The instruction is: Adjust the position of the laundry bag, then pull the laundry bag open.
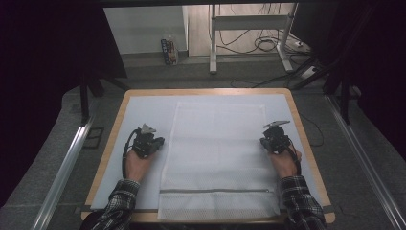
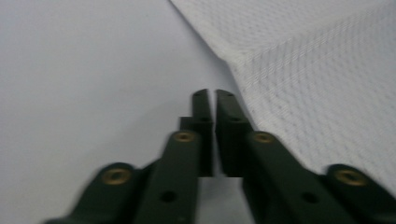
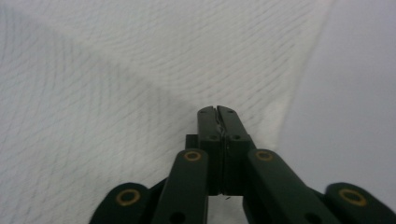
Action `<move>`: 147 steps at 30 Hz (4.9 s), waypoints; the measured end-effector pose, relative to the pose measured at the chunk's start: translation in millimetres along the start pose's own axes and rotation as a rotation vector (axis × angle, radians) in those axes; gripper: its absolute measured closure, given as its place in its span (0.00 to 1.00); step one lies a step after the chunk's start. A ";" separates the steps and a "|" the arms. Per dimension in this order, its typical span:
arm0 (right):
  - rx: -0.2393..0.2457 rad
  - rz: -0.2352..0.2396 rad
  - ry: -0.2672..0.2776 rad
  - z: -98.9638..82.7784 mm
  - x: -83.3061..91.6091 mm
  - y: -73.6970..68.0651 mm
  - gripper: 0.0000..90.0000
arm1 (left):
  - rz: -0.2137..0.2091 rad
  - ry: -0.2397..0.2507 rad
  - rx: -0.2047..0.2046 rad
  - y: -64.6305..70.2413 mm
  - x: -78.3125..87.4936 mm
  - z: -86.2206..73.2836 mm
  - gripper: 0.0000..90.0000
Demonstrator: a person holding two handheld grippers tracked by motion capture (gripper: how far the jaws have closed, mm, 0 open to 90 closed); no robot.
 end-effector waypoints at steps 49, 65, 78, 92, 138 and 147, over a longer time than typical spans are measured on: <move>0.060 0.219 0.064 -21.3 40.9 -27.1 0.39 | -0.161 0.147 -0.092 50.5 57.6 5.4 0.22; 0.095 0.305 0.051 -84.3 89.2 -42.5 0.33 | -0.198 0.110 -0.199 98.8 73.9 -20.3 0.17; 0.132 0.304 0.014 -109.2 99.2 -44.1 0.31 | -0.187 0.099 -0.221 105.5 74.2 -22.7 0.17; 0.153 0.269 -0.081 -132.7 101.8 -44.7 0.36 | -0.190 0.093 -0.238 111.2 70.7 -21.9 0.17; 0.078 0.313 0.084 -102.8 137.9 -63.5 0.98 | -0.503 0.051 -0.605 334.8 17.7 36.4 0.53; 0.077 0.324 0.047 -107.2 134.9 -61.3 0.91 | -0.561 0.068 -0.523 325.1 14.6 41.7 0.98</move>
Point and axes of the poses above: each handheld gripper's, and its own axes: x roughly backward along the jaws, z roughly out of its top, y roughly to its right, the point moved 9 cm from there along -x, roughly forward along the jaws, and after that the axes turned 11 degrees about -x, right-handed, at the moved point
